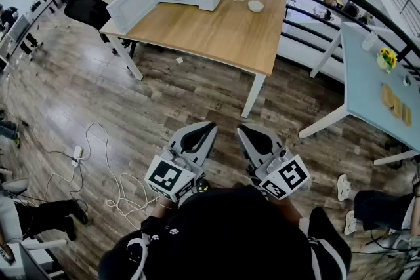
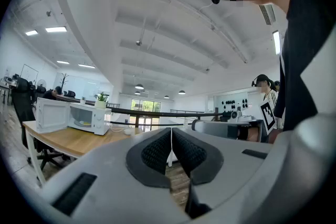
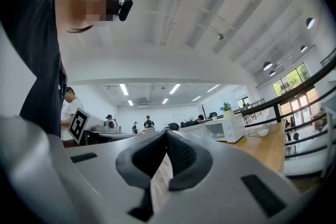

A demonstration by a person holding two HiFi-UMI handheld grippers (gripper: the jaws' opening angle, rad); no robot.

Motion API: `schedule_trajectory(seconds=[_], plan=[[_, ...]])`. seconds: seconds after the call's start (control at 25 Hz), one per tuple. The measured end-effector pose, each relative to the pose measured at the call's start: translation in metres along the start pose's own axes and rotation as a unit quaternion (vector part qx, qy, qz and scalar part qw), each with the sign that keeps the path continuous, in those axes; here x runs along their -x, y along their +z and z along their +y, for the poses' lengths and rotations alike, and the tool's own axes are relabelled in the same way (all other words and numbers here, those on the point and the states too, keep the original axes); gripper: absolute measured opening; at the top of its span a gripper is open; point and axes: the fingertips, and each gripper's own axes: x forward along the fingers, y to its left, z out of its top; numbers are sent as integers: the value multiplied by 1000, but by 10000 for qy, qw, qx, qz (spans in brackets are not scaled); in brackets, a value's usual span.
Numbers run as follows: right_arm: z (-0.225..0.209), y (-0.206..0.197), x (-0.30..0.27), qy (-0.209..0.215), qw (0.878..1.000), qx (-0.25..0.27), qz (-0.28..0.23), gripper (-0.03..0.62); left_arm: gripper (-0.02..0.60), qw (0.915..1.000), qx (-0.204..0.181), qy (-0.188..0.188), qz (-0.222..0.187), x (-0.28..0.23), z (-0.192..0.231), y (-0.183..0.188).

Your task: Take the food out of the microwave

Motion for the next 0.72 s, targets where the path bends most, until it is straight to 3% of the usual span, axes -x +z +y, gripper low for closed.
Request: schedule_trajectory(seconds=[0.48, 0.72], plan=[[0, 4, 6, -176, 9998, 44, -7, 0, 17, 9998, -30, -192, -17, -3, -6, 3], [0, 5, 7, -192, 9992, -281, -196, 0, 17, 9998, 44, -182, -49, 1, -3, 2]])
